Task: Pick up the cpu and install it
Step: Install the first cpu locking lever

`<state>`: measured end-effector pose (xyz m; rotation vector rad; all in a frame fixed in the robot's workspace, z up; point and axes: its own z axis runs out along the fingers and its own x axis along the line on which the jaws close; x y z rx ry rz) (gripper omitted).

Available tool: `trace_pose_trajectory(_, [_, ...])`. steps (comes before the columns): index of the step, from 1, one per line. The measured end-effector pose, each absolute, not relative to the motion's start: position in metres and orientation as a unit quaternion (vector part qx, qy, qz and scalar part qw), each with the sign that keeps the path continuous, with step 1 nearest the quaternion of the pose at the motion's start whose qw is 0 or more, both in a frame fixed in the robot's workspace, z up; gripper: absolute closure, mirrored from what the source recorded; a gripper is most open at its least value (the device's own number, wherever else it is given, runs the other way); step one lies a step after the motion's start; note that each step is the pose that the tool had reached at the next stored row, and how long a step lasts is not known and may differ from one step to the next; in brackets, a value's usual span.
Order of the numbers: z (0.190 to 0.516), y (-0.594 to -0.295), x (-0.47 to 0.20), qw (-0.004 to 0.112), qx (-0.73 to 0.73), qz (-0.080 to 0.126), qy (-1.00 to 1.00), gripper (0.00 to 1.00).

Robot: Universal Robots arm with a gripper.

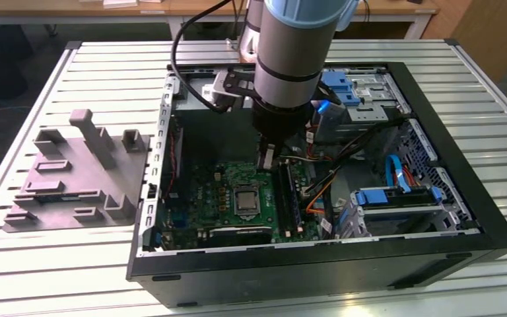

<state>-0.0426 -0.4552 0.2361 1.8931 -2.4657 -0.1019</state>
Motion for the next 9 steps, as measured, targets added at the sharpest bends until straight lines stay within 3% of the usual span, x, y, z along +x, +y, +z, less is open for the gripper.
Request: trace_pose_trajectory(9, [0.236, -0.472, -0.044, 0.016, 0.614, -0.033, -0.788, 0.89])
